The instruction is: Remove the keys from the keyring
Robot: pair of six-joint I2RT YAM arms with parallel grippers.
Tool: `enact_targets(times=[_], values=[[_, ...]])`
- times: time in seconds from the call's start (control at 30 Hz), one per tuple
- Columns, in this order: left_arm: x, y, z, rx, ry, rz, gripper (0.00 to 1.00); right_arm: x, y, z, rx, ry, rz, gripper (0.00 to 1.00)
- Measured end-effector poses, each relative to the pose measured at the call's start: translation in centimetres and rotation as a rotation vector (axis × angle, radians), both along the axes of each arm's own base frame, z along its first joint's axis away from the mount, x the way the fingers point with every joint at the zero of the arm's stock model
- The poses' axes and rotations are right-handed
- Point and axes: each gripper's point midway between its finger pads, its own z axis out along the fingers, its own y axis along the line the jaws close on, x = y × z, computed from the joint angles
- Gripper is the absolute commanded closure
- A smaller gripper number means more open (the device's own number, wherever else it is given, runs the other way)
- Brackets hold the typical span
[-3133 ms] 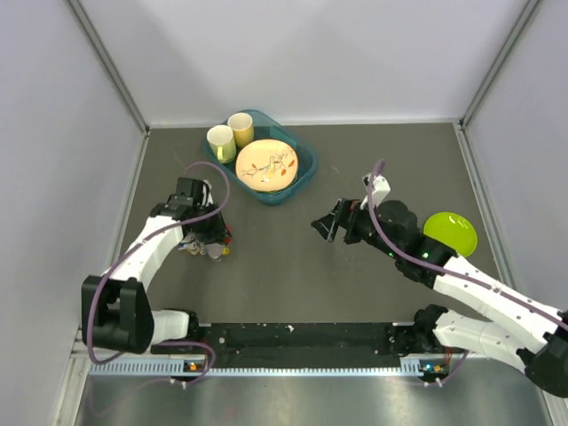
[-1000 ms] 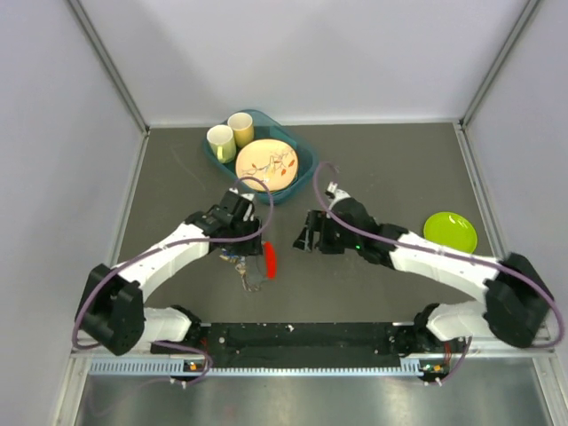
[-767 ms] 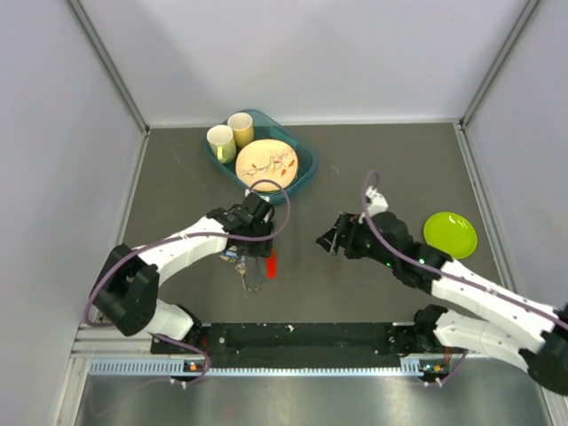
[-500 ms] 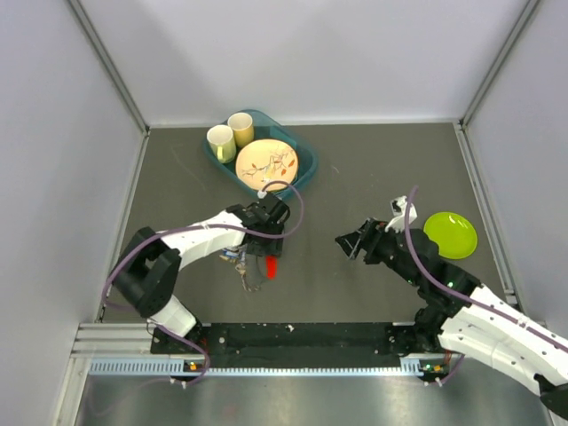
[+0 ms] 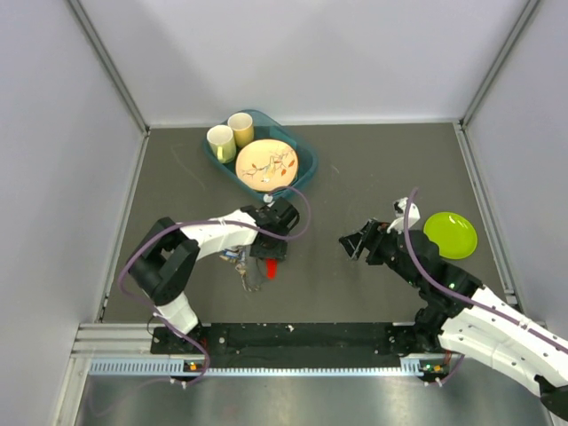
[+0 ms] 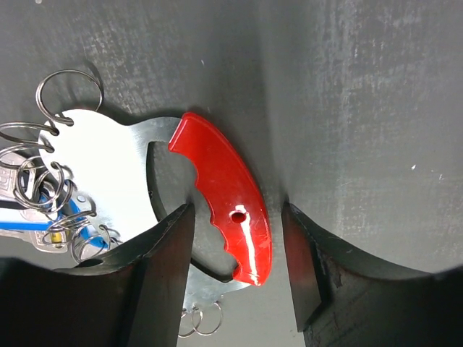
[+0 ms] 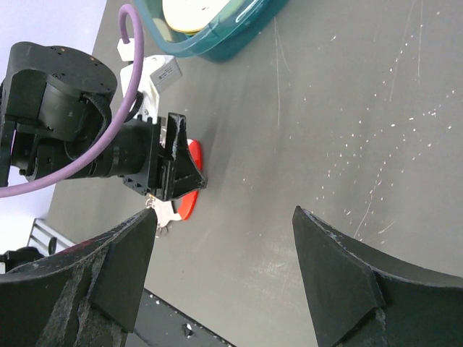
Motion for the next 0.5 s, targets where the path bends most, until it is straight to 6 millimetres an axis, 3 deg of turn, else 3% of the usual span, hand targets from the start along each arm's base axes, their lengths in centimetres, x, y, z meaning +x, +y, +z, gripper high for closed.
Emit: enact_targets(times=[0.17,0.3,0.4,0.5], values=[[-0.09,-0.38,-0.01,0.008,0.005,-0.005,0.55,0.12,-0.21,-0.10,-0.011,-0.004,-0.008,0.23],[-0.10,-0.71,0.02,-0.001,0.000,0.003,0.84,0.17,-0.30,-0.06,-0.012,-0.007,-0.014,0.23],[-0.09,-0.86,0.07,-0.006,-0.001,0.005,0.99,0.19,-0.31,-0.08,-0.013,-0.006,-0.015,0.22],[-0.16,-1.05,0.18,-0.017,0.003,0.000,1.00,0.24,-0.23,-0.27,-0.010,0.005,-0.019,0.22]])
